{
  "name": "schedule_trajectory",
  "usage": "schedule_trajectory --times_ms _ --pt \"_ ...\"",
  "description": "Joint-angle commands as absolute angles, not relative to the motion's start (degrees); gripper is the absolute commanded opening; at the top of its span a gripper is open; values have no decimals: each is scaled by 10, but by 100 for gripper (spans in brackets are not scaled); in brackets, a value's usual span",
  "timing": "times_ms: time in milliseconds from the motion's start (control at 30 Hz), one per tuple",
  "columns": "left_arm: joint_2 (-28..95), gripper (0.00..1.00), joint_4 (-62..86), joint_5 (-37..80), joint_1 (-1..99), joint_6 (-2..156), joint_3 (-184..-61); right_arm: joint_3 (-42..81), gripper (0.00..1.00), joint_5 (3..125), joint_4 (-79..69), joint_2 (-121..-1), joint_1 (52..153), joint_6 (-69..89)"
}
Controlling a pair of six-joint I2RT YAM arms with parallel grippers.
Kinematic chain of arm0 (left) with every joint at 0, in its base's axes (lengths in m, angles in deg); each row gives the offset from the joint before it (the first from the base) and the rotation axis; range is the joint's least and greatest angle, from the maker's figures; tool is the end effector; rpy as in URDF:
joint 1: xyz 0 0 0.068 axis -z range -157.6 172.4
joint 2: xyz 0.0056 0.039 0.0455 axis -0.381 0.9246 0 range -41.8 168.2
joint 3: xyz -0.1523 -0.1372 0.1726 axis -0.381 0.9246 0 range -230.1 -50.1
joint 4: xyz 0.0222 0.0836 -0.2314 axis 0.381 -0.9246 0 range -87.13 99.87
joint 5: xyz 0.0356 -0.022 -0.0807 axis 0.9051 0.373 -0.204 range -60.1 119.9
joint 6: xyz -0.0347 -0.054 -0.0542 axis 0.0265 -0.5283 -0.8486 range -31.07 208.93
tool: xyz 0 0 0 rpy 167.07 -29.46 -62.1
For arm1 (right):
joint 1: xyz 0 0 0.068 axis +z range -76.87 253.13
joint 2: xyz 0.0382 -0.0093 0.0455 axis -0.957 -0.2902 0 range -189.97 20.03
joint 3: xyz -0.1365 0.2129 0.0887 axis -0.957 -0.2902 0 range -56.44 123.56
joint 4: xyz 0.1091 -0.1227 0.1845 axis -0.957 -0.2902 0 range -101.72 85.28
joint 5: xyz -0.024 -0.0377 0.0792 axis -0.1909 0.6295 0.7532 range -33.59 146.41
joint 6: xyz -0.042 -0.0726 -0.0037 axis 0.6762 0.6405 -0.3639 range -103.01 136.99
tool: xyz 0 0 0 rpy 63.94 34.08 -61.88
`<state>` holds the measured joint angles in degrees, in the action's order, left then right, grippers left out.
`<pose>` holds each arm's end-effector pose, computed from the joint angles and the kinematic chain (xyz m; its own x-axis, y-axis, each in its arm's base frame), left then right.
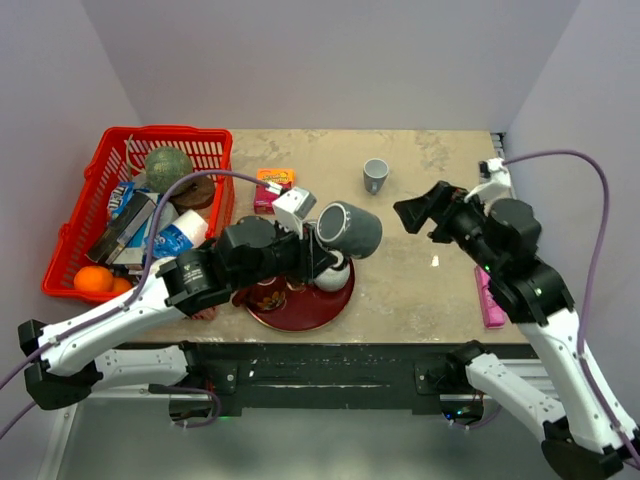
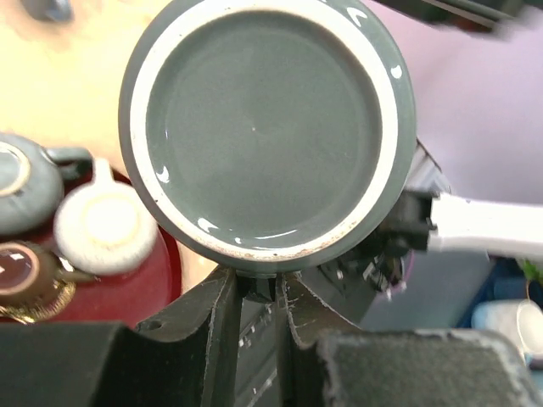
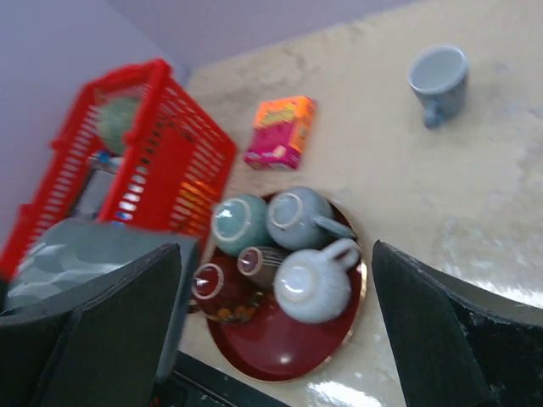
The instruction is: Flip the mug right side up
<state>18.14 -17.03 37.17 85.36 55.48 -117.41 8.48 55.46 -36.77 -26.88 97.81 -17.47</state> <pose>0.1214 -0.2174 0.3774 -0.5840 -0.0587 -0.8096 0.6082 0.6289 -0.4843 0.1695 0.0764 0.3949 -0.4097 0.4342 -0.8023 -0.2075 0.8121 0.5455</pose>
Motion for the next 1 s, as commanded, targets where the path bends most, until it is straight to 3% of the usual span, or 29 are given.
schedule_trajectory --times_ms 0,367,967 --pt "182 0 -32 322 772 531 -1191 70 98 667 -228 -188 977 -171" --pt "215 0 80 202 742 491 -1250 32 99 879 -114 -200 979 -226" --pt "197 0 294 114 742 402 -1176 -34 87 916 51 -210 978 -360"
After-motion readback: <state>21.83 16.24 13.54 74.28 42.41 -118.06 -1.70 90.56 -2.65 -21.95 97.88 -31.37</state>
